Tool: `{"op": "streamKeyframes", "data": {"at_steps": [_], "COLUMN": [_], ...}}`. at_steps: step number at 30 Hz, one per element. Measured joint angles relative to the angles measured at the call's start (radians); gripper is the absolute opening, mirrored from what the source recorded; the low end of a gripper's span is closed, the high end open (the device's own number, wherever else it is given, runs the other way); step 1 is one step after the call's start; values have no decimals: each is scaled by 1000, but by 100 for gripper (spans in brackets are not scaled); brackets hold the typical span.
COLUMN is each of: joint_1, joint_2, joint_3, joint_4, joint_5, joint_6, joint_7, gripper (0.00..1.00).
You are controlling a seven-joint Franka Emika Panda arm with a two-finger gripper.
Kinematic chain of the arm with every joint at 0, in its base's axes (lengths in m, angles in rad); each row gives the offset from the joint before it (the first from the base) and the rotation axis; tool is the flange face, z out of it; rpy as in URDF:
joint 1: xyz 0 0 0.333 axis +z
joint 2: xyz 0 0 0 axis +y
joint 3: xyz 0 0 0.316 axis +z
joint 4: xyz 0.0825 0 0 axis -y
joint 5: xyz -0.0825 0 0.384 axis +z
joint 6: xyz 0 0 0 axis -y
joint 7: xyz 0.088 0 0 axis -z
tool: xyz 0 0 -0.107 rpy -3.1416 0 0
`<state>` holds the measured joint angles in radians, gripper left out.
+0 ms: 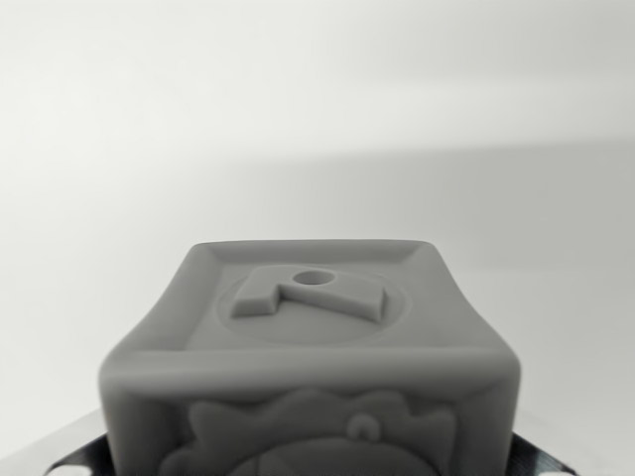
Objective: Destack cube
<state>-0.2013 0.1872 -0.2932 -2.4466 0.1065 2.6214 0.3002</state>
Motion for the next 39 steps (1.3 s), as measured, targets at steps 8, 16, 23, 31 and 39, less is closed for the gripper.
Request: {"op": "streamKeyframes", "data": {"at_steps": [8, 16, 23, 31, 39], "joint_1": [-7, -20, -37, -58, -77], "joint_2": [75, 131, 182, 229, 267], "joint_3": [17, 38, 61, 87, 110], "joint_4": [3, 11, 21, 32, 42], "joint_5": [45, 85, 117, 141, 154], "joint_6": [62, 109, 149, 186, 215], "joint_7": [-31, -61, -84, -102, -113], "gripper": [0, 0, 0, 0, 0]}}
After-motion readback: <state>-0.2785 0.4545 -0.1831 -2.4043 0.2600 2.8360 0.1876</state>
